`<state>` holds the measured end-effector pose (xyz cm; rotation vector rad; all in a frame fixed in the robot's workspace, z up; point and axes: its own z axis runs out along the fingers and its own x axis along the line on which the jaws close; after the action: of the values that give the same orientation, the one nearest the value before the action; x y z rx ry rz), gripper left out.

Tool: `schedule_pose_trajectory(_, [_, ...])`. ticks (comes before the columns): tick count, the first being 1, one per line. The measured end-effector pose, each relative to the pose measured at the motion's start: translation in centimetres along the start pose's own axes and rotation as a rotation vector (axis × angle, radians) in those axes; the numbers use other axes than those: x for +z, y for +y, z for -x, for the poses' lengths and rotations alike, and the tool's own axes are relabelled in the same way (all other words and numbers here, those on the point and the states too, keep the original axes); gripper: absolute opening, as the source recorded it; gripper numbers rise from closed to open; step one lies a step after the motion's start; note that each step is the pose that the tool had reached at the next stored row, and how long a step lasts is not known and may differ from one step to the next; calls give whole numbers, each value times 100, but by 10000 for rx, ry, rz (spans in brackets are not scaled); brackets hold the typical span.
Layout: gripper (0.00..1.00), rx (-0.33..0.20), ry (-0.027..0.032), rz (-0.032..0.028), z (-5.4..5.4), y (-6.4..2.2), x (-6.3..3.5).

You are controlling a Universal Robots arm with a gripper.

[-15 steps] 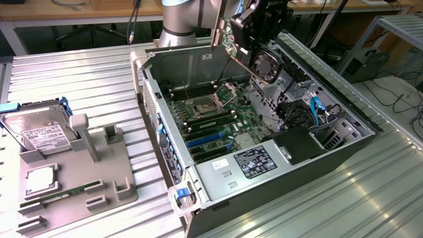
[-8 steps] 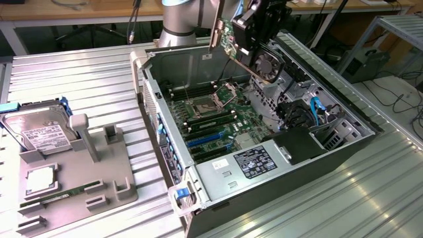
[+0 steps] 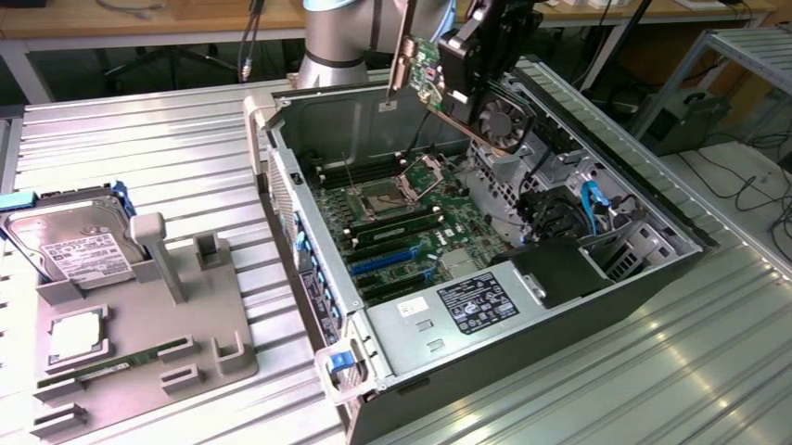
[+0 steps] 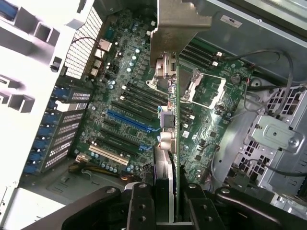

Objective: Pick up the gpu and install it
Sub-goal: 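Insert the gpu into the slot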

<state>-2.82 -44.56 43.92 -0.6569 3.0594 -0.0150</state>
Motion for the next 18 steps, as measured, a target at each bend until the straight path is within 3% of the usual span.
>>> schedule_pose_trajectory(18, [28,-1443,-18,15,0,0,0])
